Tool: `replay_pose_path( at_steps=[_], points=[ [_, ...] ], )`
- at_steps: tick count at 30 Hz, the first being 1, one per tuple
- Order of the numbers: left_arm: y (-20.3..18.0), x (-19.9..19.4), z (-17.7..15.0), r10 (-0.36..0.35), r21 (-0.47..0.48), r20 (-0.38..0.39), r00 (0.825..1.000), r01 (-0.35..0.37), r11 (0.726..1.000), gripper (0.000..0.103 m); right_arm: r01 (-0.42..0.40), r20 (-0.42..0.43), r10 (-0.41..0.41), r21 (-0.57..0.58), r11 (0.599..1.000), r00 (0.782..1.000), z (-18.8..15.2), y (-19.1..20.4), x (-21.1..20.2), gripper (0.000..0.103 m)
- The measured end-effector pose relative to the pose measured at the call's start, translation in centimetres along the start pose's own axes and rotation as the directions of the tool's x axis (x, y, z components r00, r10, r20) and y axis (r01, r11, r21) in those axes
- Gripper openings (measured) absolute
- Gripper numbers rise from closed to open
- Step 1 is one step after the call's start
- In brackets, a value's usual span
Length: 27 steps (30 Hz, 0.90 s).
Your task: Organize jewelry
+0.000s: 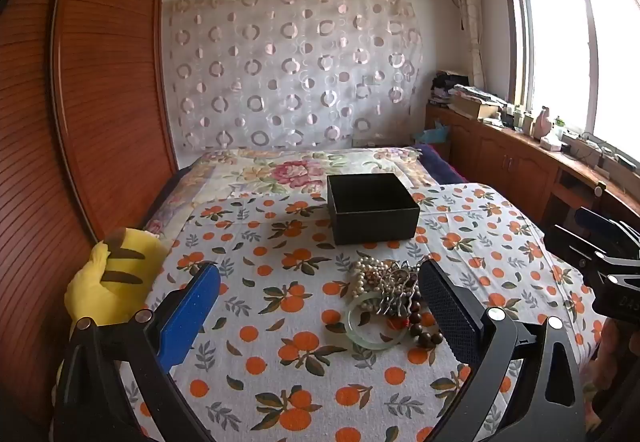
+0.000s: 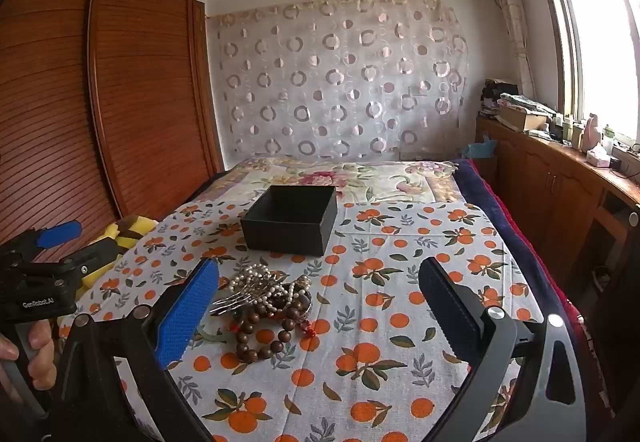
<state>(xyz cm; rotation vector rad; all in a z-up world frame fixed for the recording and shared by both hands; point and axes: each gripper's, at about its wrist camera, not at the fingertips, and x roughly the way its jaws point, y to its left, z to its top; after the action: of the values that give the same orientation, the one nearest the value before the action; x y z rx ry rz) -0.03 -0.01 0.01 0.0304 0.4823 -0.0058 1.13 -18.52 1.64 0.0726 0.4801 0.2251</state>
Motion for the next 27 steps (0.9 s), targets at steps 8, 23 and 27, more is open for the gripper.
replay_pose_path(
  at_steps=[8,23,27],
  points=[
    [0.01,0.0,0.01,-0.003,-0.002,-0.001,1.0,0.003,1.0,0.096,0.001,0.0,-0.001,-0.004,1.0,1.0,-0.01,0.06,-0.03,0.101],
    [-0.56,-0.34,0.51,-0.004,-0.004,0.007,1.0,0.004,1.0,0.096,0.001,0.004,-0.001,-0.003,1.0,1.0,0.17,0.18,-0.38,0.101],
    [-0.71,-0.03,0.82,-0.004,-0.005,0.003,1.0,0.004,1.0,0.096,0.001,0.006,-0.001,-0.004,1.0,1.0,0.13,0.16,-0.37,0.101]
  ],
)
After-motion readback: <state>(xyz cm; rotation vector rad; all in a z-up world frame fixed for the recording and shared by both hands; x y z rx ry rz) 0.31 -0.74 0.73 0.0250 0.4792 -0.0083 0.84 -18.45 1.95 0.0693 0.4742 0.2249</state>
